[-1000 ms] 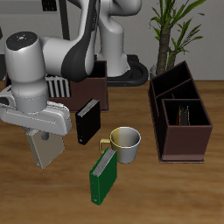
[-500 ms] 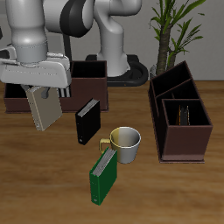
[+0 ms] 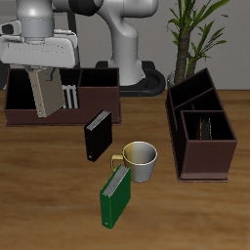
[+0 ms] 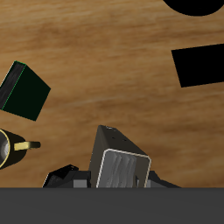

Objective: Place the orange book into the left desk caddy's right compartment and place the striped book into the back desk caddy's front compartment and place the yellow book into the back desk caddy's back compartment

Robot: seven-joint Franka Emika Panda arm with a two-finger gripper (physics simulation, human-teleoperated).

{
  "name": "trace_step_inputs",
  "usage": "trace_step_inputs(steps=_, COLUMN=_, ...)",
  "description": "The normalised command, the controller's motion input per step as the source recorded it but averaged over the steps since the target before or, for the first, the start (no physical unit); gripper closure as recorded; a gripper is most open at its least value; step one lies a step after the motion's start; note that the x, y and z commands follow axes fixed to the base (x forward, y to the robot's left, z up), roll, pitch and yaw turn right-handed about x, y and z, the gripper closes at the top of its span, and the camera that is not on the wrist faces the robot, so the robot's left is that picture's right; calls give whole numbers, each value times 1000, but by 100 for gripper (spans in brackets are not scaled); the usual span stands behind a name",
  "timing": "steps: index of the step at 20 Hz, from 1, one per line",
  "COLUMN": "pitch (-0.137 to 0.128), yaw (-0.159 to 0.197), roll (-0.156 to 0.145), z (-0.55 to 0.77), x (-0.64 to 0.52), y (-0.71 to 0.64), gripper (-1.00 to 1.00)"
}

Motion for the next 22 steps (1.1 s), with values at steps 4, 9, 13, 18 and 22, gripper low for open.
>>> trace_step_inputs(steps=4, pitch=-51, yaw=57, roll=9, z=162, x=-431, y=60, gripper=100)
trace_step_inputs(steps=9, pitch=-45, yaw=74, roll=-2, z=165, x=-674, y=108, gripper=100)
trace_step_inputs(steps=13, pitch=-19, yaw=17, roll=-37, z=75, x=-319, y=-143, gripper=100)
trace_step_inputs(steps=18, pitch=-12, yaw=-24, roll=-36, z=30, x=-466, y=-83, gripper=100)
trace_step_inputs(steps=22, pitch=-25, yaw=54, roll=-9, z=-42, x=-430, y=-5, gripper=100)
